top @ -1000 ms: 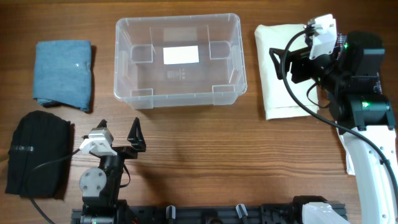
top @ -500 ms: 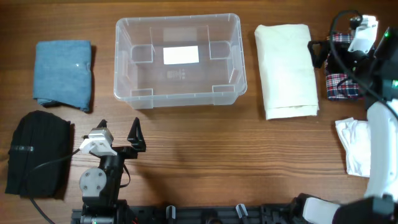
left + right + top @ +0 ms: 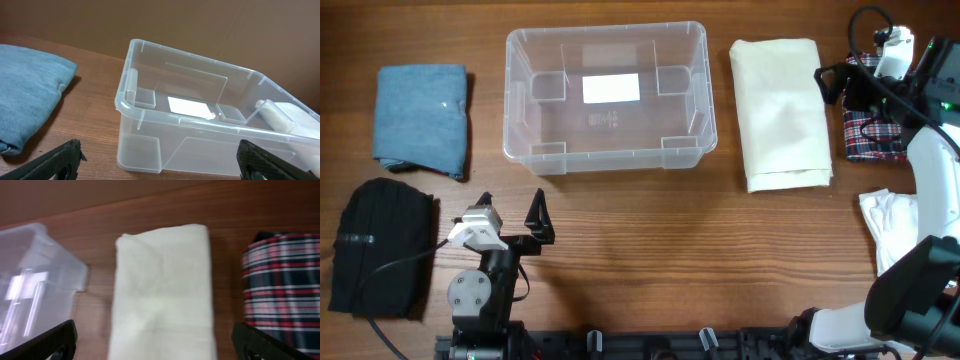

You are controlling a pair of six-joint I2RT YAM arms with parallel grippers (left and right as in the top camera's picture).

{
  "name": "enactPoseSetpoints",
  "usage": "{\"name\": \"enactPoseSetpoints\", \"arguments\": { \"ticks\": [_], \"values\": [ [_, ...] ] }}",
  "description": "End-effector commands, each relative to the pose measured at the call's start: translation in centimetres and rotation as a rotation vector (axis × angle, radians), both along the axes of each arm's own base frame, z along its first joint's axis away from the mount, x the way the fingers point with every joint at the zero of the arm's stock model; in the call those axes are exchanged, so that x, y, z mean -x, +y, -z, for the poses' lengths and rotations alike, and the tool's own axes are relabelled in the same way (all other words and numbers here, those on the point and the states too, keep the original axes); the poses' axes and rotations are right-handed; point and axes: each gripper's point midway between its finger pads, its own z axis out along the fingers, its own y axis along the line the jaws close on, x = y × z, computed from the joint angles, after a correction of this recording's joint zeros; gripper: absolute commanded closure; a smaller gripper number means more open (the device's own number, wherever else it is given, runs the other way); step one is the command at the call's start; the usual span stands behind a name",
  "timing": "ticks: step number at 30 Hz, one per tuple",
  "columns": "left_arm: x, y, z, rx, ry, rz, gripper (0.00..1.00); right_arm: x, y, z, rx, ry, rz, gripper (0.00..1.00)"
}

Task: Pack container
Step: 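Move right gripper to the cream towel and grasp its near edge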

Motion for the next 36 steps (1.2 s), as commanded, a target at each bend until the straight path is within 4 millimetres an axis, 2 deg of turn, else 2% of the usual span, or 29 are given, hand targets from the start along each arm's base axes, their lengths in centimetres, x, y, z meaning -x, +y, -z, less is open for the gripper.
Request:
{"name": "enactPoseSetpoints", "arguments": {
  "ticks": [1, 3, 7, 16, 17, 24, 36],
  "values": [
    [0.0, 0.4, 0.2, -0.01, 0.001, -0.017, 0.0, -0.8, -2.0, -0.1, 0.082, -0.005, 0.052, 0.0],
    [0.0, 0.4, 0.2, -0.01, 0.001, -0.017, 0.0, -0.9, -2.1, 0.4, 0.079, 0.005, 0.052, 0.0],
    [0.0, 0.4, 0.2, -0.01, 0.001, -0.017, 0.0, -1.0, -2.2, 3.1, 0.076, 0.062, 0.032, 0.0],
    [0.0, 0.4, 0.2, -0.01, 0.001, -0.017, 0.0, -0.9, -2.5, 6.1, 0.045, 0.11, -0.015, 0.0],
    [0.0, 0.4, 0.2, -0.01, 0.001, -0.017, 0.0, -0.9, -2.9, 7.1, 0.03, 0.124, -0.016, 0.0],
    [0.0, 0.4, 0.2, -0.01, 0.001, -0.017, 0.0, -1.4, -2.2, 11.5, -0.043, 0.16, -0.094, 0.0],
    [0.0, 0.4, 0.2, -0.01, 0.001, -0.017, 0.0, -1.5, -1.5, 15.8, -0.096, 0.202, -0.136, 0.0]
  ]
}}
